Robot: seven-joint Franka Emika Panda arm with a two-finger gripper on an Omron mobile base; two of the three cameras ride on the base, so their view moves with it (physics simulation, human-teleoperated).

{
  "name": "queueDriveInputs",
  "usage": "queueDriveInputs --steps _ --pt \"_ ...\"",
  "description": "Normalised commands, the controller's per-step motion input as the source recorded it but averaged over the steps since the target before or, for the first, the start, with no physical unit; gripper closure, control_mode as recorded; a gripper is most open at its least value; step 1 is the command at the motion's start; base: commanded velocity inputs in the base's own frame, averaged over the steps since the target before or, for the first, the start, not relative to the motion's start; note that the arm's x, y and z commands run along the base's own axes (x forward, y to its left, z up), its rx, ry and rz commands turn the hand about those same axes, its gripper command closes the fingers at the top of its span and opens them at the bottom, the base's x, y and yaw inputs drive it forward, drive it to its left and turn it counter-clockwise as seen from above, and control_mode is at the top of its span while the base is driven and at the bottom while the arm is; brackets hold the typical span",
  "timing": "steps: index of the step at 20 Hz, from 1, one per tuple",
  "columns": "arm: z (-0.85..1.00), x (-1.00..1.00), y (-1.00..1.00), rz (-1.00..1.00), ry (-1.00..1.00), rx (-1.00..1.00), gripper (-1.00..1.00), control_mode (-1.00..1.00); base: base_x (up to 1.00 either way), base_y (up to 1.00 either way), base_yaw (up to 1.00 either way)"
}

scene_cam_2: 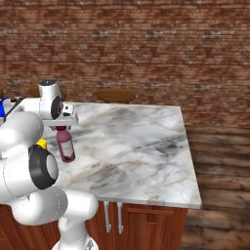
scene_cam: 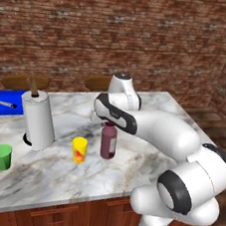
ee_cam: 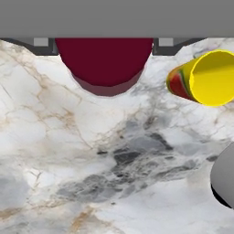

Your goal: Place the drinks on the dining counter in a tight cluster.

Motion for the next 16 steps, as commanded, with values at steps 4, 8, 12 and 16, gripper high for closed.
queueDriveInputs --steps 4,8,12,16 --pt "-0.46 0.18 0.0 0.0 0.0 0.0 1.0 -1.0 0.0 0.0 0.0" --pt "-0.34 0.15 0.0 0.0 0.0 0.0 1.0 -1.0 0.0 0.0 0.0" --pt "-0.09 0.01 0.0 0.0 0.0 0.0 1.0 -1.0 0.0 0.0 0.0" --pt "0.0 0.0 0.0 0.0 0.0 0.0 1.0 -1.0 0.0 0.0 0.0"
